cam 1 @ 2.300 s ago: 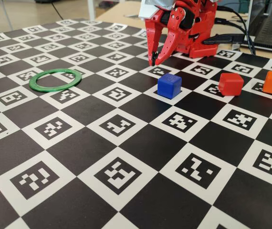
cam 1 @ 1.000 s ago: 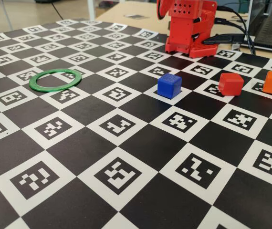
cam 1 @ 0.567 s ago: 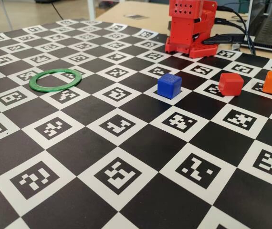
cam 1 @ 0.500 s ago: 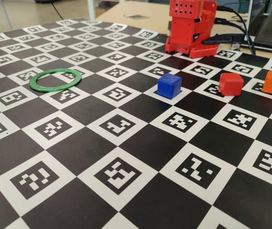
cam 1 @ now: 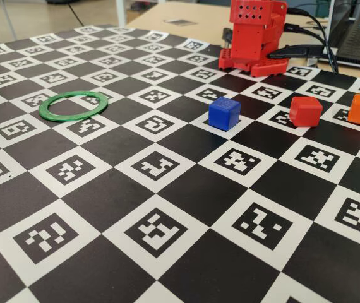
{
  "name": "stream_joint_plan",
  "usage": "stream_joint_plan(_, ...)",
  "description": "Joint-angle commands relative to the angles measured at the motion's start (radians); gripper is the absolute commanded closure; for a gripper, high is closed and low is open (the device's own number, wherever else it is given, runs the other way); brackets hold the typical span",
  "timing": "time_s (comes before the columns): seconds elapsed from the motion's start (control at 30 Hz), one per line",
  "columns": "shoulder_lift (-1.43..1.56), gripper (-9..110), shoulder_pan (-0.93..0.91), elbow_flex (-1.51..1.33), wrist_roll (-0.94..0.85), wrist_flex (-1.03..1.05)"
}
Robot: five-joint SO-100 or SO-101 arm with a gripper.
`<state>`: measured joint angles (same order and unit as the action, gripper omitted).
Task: Grab the red cube then put it in the green circle then put the blue cube on top and finally the orange cube on top
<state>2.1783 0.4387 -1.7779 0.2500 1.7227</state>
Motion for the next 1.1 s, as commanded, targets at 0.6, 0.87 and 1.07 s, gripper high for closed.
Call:
stream_joint_plan(0.6, -0.272, 58, 0.334, 0.071, 0.38, -0.023)
stream_joint_plan(0.87, -0.264, 58, 0.364, -0.189, 0.314, -0.273)
stream_joint_plan(1.07, -0.333, 55, 0.357, -0.264, 0.307, -0.379)
